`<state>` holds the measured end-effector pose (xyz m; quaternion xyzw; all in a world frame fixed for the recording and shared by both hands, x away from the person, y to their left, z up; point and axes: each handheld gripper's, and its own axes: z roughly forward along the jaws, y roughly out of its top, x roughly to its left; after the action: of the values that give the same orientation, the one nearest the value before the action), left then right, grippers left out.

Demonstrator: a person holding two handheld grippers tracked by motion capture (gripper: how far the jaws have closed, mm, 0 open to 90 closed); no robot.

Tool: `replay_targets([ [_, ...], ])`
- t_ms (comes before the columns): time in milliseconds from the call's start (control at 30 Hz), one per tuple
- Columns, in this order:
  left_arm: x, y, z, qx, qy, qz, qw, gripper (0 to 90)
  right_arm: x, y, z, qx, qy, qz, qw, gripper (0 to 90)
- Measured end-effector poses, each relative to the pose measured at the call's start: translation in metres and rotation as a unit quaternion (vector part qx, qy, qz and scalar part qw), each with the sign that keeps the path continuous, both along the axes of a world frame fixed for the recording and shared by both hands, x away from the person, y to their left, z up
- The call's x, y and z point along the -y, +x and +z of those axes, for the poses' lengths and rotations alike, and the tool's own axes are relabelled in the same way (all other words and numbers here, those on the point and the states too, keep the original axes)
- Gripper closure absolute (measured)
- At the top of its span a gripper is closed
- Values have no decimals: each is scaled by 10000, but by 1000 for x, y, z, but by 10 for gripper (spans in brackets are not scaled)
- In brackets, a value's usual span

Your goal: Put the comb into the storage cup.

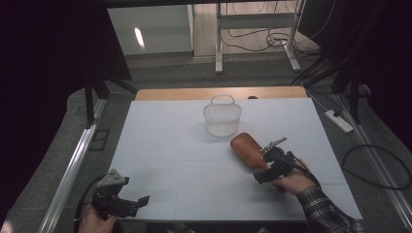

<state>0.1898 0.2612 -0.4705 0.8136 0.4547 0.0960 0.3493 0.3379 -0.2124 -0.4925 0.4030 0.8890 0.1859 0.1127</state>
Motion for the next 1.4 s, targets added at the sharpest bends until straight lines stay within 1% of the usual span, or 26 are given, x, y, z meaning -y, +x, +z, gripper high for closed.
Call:
replay_targets([
  [167,0,0,0,1,5,-5,10000,0,-1,1,-2,-29,-73,-14,10000,0],
  [433,0,0,0,2,10,-13,10000,0,-1,2,-3,-69,-88,-55,9999,0],
  [600,1,0,0,5,15,-12,10000,0,-2,2,-5,-93,-188,-60,9998,0],
  [633,1,0,0,6,15,-12,10000,0,-2,2,-6,-82,-212,-74,9997,13],
  [733,1,0,0,8,26,-15,10000,0,-3,2,-5,-36,-254,-73,9996,80],
  [767,1,0,0,9,26,-17,10000,0,-2,2,-5,-20,-254,-68,9997,124],
  [867,1,0,0,8,26,-17,10000,0,-2,2,-4,-34,-215,-65,9997,217],
  [900,1,0,0,8,27,-17,10000,0,-2,2,-3,-57,-208,-47,9998,265],
  [1033,1,0,0,7,38,-23,10000,0,-2,2,-2,-86,-140,-22,9999,406],
  [1133,1,0,0,8,41,-24,10000,0,-2,2,-1,-90,-99,14,9999,472],
  [1233,1,0,0,6,44,-27,10000,0,-2,3,0,-158,-20,-1,9999,547],
  [1400,1,0,0,10,50,-32,10000,0,-2,4,-1,-186,-73,-34,9998,631],
])
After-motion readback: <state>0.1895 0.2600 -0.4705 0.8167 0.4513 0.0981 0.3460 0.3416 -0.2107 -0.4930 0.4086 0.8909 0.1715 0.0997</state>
